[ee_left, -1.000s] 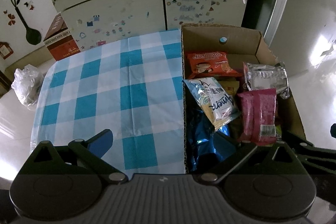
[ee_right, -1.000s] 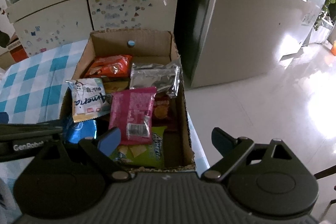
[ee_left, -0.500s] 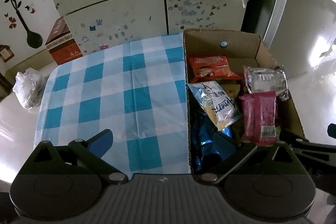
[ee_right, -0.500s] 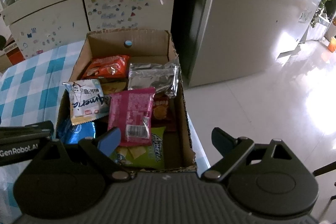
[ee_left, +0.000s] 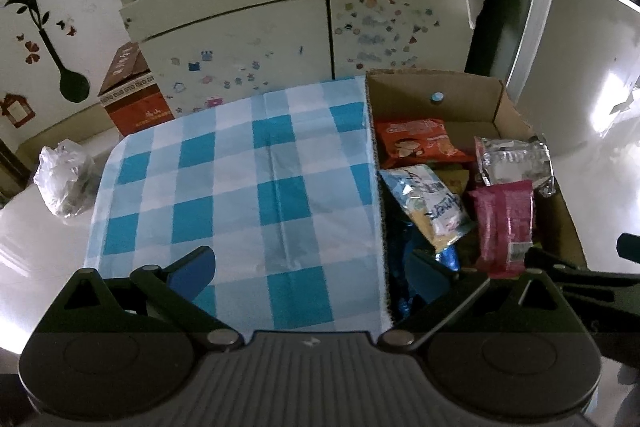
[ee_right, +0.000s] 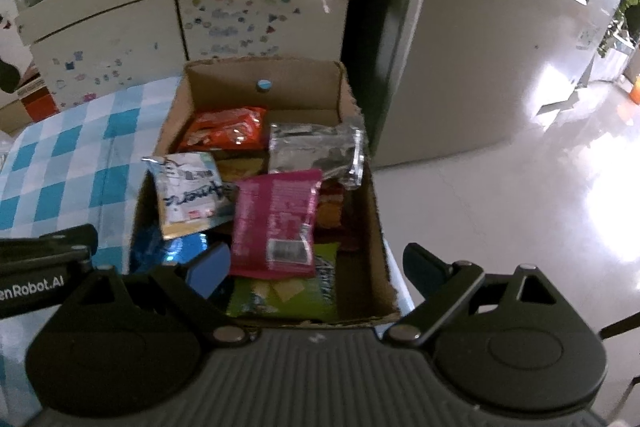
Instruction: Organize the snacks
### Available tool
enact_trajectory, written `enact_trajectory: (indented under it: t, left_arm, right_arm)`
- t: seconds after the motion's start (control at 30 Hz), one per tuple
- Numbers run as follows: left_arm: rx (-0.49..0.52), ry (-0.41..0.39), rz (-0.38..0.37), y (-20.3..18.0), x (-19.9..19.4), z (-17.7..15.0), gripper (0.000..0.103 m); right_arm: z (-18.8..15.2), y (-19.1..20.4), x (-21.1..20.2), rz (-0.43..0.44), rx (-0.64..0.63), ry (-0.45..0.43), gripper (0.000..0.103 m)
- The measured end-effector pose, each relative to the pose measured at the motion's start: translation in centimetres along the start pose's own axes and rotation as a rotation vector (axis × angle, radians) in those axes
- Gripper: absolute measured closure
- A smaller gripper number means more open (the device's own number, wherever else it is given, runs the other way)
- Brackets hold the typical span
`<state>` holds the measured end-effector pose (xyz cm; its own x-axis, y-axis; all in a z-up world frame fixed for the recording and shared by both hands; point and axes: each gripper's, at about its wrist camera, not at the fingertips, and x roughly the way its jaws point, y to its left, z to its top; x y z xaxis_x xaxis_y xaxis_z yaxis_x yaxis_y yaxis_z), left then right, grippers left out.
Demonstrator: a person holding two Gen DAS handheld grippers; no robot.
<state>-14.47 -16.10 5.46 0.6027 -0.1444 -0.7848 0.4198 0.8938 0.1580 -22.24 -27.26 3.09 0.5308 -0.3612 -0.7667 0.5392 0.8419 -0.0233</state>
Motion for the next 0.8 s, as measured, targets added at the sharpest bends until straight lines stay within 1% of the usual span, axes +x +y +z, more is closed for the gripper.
enact_trajectory:
  t: [0.2,0.43,0.67,0.8]
  left_arm:
    - [-0.019,-0.015,0.010,2.8,-0.8,-0.5,0.000]
    - [-0.046,-0.038,0.040,7.2,-1.8,-1.4,0.000]
    - [-0.074,-0.038,0.069,12.2,-2.6,-3.1,0.000]
    - [-0.087,-0.016,0.066,14.9,-2.5,-4.4,0.000]
  right_arm:
    - [0.2,2.2,-0.6,0.044,-0.021,-0.025,0.010]
    - [-0.2,6.3,-1.4,0.121,-0.064,-0.057,0.010]
    - [-1.0,10.9,-1.9,0.213,-0.115,-0.077,0.010]
    - [-2.1,13.4,-2.2,0.242,-0.152,-0.095,0.010]
